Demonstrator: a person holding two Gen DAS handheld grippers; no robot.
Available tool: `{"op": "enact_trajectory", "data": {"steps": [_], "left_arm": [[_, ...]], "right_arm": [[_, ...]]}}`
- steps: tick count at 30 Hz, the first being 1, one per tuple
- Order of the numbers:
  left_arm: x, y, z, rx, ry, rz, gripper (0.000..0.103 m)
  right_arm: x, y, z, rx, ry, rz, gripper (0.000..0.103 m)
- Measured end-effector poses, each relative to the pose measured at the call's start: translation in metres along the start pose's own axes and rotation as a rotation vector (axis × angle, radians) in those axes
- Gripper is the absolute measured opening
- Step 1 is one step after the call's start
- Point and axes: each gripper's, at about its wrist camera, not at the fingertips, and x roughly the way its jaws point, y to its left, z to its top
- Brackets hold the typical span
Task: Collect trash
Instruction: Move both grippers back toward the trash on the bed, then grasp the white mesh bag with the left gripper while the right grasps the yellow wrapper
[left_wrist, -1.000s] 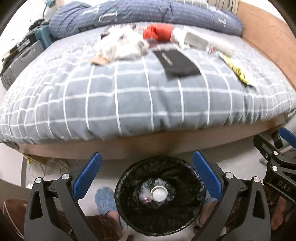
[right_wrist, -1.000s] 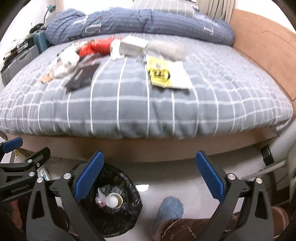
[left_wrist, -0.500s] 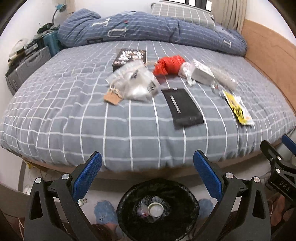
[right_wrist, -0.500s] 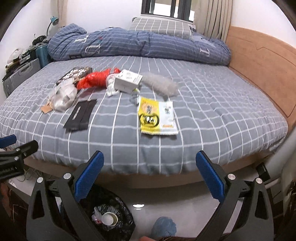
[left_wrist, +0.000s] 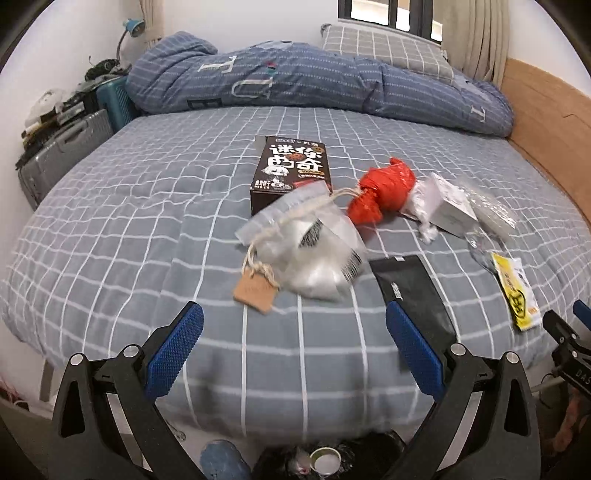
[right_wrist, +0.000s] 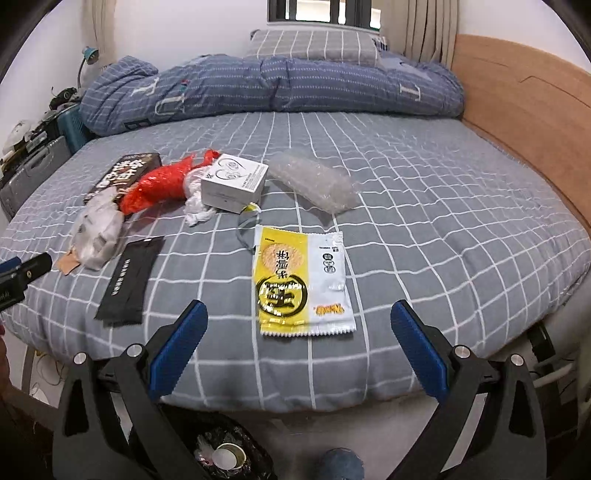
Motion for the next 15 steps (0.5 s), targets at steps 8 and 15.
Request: {"op": "enact_trajectory", "data": {"steps": [8, 15], "left_arm": [[0.04, 0.0, 0.023, 0.016, 0.043, -0.031, 0.097], [0.066, -0.009, 0.034, 0.041, 0.065, -0.03, 0.097]], "right_arm": [[0.043, -0.002, 0.019, 0.021, 0.069, 0.009, 0.089], [0.07, 0.001, 0.03, -0.012, 0.118, -0.013, 0.084]]}}
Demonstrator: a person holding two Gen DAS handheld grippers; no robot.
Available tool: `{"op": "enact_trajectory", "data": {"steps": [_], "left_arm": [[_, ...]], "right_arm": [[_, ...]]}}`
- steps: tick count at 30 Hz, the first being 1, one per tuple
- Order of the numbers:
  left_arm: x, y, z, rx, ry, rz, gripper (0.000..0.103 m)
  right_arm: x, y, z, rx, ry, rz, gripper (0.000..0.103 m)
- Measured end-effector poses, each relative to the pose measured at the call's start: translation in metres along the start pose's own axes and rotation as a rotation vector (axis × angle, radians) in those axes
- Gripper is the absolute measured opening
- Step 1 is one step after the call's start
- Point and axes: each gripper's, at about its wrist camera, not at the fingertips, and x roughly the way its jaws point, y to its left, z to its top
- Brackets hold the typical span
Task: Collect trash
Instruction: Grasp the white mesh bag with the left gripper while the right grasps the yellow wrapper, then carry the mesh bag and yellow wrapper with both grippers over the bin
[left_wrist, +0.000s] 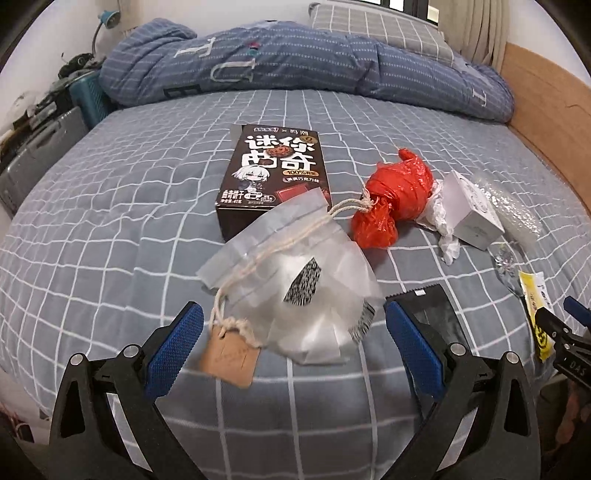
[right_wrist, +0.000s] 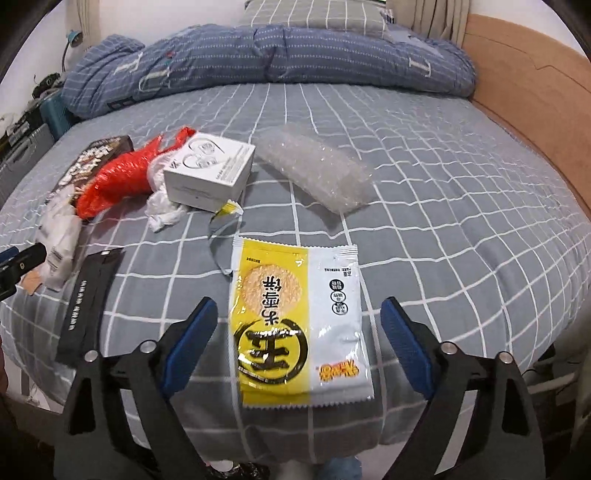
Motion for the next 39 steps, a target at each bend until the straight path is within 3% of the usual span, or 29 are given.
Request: {"op": "enact_trajectory", "data": {"steps": [8, 12, 16, 18, 21, 39], "left_arm": [[0.031, 0.001, 0.009, -0.014, 0.042, -0.013, 0.091], [0.044, 0.0, 0.009, 0.005, 0.063, -0.01, 0.078], [0.051, -0.003, 0.007, 0.021, 0.083, -0.044, 0.057], [0.053, -0.006, 0.006, 0.036, 0.084, -0.048, 0.05], [0.053, -0.01, 0.006, 0.048, 0.086, -0.059, 0.044], [0.017, -0.01, 0.012, 0.024, 0.019, -0.058, 0.04]], "right_arm": [[0.022, -0.006, 0.003, 0.045, 0.086, 0.053, 0.077], [0.027, -0.007, 0.002, 0.047, 0.114, 0.086, 0.068], [0.027, -0.006, 0.001, 0.043, 0.124, 0.104, 0.062], [0.027, -0.005, 0.001, 0.036, 0.126, 0.112, 0.054], [0.026, -0.004, -0.001, 0.026, 0.126, 0.114, 0.048], [-0.008, 0.005, 0.015, -0.006, 0.027, 0.128, 0.047]]}}
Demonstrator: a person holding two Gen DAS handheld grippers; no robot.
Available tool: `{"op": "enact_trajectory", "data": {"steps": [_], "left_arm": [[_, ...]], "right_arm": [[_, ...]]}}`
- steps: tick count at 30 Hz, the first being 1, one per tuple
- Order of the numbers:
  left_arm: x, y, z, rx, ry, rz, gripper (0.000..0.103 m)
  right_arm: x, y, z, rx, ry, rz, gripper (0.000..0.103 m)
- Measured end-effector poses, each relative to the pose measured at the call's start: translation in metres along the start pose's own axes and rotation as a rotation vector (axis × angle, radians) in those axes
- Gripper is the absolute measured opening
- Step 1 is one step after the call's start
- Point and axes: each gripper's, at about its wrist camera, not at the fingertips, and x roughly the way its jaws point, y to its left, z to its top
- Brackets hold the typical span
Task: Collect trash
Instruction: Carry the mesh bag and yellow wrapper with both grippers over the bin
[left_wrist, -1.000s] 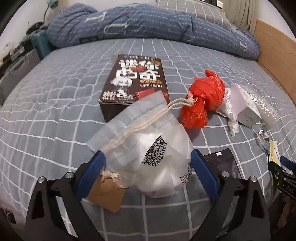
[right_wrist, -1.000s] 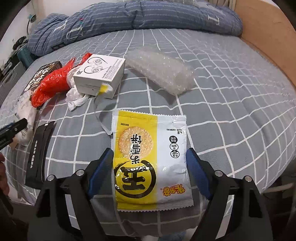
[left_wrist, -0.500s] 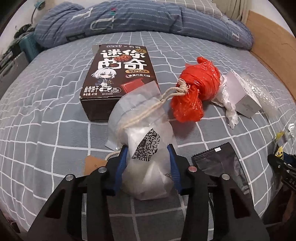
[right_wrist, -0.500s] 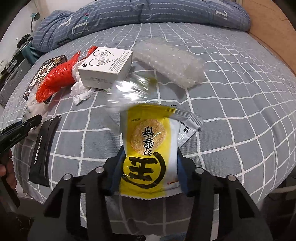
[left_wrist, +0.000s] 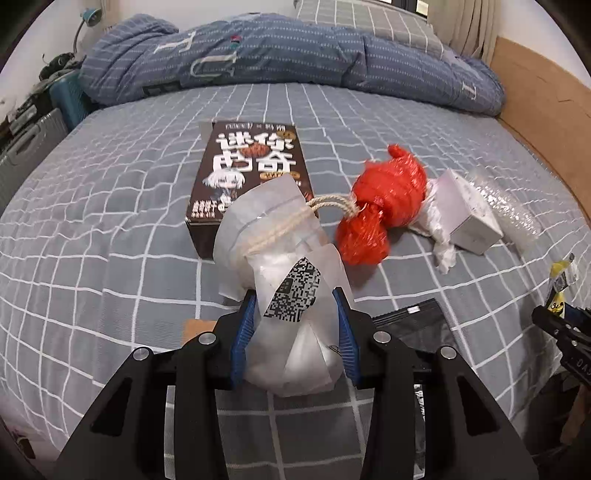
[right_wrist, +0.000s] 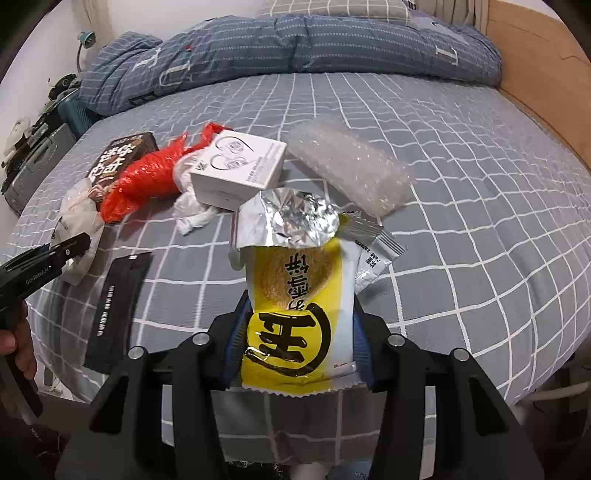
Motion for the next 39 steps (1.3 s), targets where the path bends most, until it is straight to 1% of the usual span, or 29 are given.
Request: {"op": "enact_trajectory", "data": {"steps": [6, 16, 23, 26, 29, 35, 39], "left_arm": [[-0.018, -0.002, 0.002, -0.002, -0.021, -0.002, 0.04], [-0.041, 0.002, -0.007, -0.009, -0.037, -0.005, 0.04], [-0.053, 0.0, -0.027, -0.024, -0.03, -0.013, 0.04], [-0.056, -0.001, -0.038, -0.037, -0.021, -0.017, 0.04], [-0.064, -0.003, -0.048, -0.049, -0.028, -0.024, 0.04], [-0.078, -0.006, -0.066, -0.063, -0.038, -0.029, 0.04], [-0.084, -0.006, -0.081, -0.077, -0.027, -0.032, 0.04]], "right_arm": [[-0.016, 0.005, 0.001, -0.009, -0.021, -0.003, 0.047], [-0.036, 0.016, 0.001, -0.02, -0.046, -0.002, 0.047], [-0.039, 0.026, -0.01, -0.025, -0.048, -0.003, 0.047], [-0.045, 0.032, -0.016, -0.028, -0.058, 0.005, 0.047], [-0.053, 0.038, -0.025, -0.03, -0.073, 0.012, 0.047], [-0.064, 0.046, -0.042, -0.038, -0.08, 0.009, 0.047], [-0.07, 0.053, -0.052, -0.046, -0.079, 0.009, 0.047]]}}
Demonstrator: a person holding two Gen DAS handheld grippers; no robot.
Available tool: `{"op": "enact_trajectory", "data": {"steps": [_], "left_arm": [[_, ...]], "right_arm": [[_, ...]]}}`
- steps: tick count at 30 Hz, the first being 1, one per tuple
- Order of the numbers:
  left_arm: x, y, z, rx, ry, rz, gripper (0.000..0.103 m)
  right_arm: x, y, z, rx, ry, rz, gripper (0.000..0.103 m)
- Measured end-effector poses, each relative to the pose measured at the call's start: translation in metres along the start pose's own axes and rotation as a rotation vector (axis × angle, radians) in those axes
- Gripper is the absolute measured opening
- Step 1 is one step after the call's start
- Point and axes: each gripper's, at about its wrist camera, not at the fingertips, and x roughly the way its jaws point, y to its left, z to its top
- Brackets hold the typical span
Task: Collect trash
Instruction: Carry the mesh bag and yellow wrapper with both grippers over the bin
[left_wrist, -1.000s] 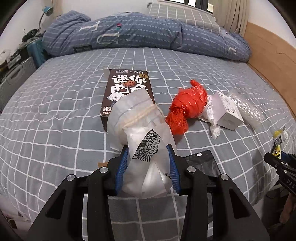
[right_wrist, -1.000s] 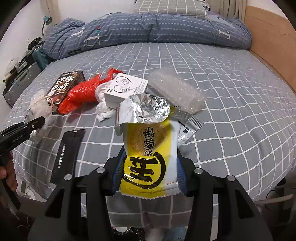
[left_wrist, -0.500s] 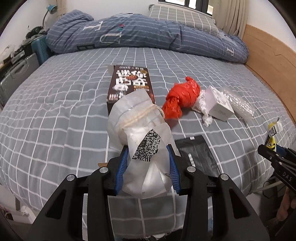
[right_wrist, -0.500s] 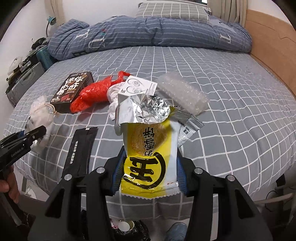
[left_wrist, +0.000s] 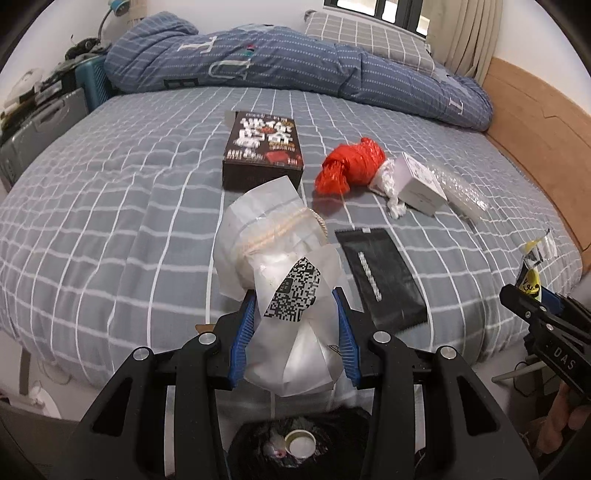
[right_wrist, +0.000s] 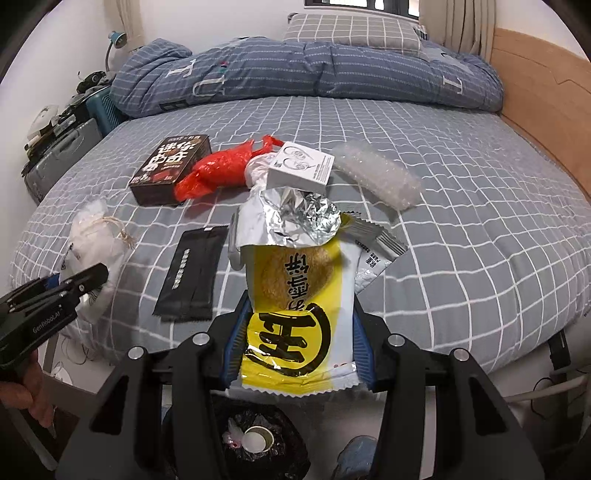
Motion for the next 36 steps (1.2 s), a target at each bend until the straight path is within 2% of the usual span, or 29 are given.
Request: {"op": "enact_trajectory", "data": {"steps": [11, 22, 36], "left_arm": [[-0.019, -0.002, -0.036, 0.007, 0.012, 0.01, 0.04], [-0.03, -0.004, -0.067, 0.009, 0.039, 0.015, 0.04], [-0.034, 0.012, -0.121, -0.027, 0.122, 0.019, 0.04]], "right_arm": [[-0.021, 0.011, -0.037, -0.005, 0.014, 0.006, 0.047], [-0.034, 0.024, -0.059, -0.016, 0.026, 0.03, 0.047], [-0.033, 0.051, -0.104, -0.05, 0.105, 0.058, 0.047]]}}
